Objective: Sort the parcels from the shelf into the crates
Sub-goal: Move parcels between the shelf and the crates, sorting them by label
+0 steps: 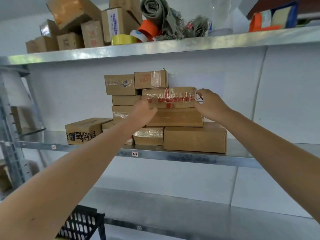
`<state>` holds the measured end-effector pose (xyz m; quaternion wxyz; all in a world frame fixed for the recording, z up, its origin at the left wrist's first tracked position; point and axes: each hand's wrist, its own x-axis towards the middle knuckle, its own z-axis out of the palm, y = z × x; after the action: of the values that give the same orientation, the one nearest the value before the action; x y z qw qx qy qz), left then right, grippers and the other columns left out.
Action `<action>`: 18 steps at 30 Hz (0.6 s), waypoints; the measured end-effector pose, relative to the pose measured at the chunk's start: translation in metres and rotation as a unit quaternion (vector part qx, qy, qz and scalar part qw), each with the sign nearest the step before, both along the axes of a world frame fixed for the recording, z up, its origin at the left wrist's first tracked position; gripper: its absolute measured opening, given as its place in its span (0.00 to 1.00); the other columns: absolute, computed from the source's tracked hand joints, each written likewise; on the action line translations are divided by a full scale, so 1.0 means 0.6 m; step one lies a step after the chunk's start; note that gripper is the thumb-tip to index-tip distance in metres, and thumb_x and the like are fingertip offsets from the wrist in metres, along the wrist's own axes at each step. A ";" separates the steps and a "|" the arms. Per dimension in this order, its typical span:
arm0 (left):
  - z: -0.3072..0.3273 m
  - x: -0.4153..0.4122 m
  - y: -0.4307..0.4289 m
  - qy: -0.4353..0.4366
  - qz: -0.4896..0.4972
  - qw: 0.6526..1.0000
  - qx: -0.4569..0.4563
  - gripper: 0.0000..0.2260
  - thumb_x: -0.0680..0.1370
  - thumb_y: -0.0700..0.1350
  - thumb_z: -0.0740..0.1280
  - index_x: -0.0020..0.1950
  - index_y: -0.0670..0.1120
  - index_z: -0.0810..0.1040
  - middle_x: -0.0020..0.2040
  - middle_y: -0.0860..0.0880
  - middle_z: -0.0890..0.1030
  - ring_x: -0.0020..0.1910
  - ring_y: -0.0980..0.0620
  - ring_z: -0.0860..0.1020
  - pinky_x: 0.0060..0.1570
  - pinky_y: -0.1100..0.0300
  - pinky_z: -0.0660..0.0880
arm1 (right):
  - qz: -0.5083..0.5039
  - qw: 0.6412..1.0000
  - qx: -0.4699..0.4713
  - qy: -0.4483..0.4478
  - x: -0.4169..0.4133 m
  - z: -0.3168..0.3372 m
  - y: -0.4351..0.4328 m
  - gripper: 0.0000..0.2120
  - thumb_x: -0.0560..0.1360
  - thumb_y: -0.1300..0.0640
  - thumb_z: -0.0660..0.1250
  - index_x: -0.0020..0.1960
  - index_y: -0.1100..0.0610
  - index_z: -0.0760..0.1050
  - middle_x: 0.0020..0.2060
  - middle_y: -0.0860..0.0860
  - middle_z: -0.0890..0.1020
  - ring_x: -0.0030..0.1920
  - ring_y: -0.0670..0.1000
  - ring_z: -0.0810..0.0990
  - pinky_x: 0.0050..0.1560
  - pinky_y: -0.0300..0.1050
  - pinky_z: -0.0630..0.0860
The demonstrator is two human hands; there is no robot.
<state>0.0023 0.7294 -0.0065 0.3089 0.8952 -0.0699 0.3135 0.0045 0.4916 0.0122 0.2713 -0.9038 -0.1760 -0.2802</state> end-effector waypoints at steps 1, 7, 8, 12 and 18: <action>0.002 0.009 0.005 -0.009 0.004 1.000 -0.016 0.20 0.81 0.42 0.63 0.72 0.40 0.66 0.53 0.41 0.79 0.35 0.51 0.77 0.27 0.66 0.69 | -0.010 1.000 0.006 0.007 0.009 0.003 -0.001 0.25 0.81 0.55 0.61 0.76 0.59 0.62 0.73 0.57 0.68 0.70 0.57 0.69 0.64 0.44 0.66; 0.051 0.052 0.035 -0.077 0.044 0.992 -0.094 0.18 0.81 0.42 0.63 0.70 0.40 0.67 0.63 0.40 0.75 0.50 0.44 0.80 0.42 0.56 0.75 | 0.005 1.000 0.017 -0.003 0.038 0.048 0.036 0.28 0.81 0.55 0.60 0.78 0.60 0.58 0.76 0.56 0.64 0.71 0.57 0.69 0.68 0.48 0.66; 0.057 0.056 0.037 -0.076 0.051 0.991 -0.098 0.18 0.81 0.40 0.62 0.69 0.39 0.66 0.64 0.40 0.73 0.53 0.41 0.79 0.45 0.52 0.77 | 0.019 1.000 0.020 0.002 0.040 0.058 0.052 0.28 0.81 0.55 0.59 0.79 0.60 0.57 0.77 0.56 0.63 0.71 0.58 0.70 0.68 0.48 0.68; 0.073 0.065 0.040 -0.069 0.049 0.989 -0.123 0.17 0.80 0.39 0.62 0.69 0.39 0.67 0.65 0.41 0.70 0.51 0.43 0.79 0.45 0.52 0.79 | 0.069 0.997 0.032 0.003 0.046 0.084 0.126 0.26 0.82 0.54 0.59 0.78 0.59 0.59 0.73 0.57 0.69 0.65 0.55 0.74 0.52 0.36 0.70; 0.079 0.081 0.041 -0.022 -0.010 0.968 -0.251 0.17 0.81 0.38 0.61 0.70 0.42 0.68 0.60 0.42 0.78 0.42 0.51 0.77 0.33 0.64 0.71 | 0.119 0.987 0.076 0.079 0.075 0.098 0.197 0.32 0.79 0.55 0.63 0.79 0.56 0.55 0.66 0.52 0.74 0.60 0.52 0.76 0.58 0.46 0.75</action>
<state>0.0508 0.7537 0.0408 0.5251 0.7811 -0.0048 0.3379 0.0493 0.6100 0.0711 0.3835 -0.8724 -0.2390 -0.1861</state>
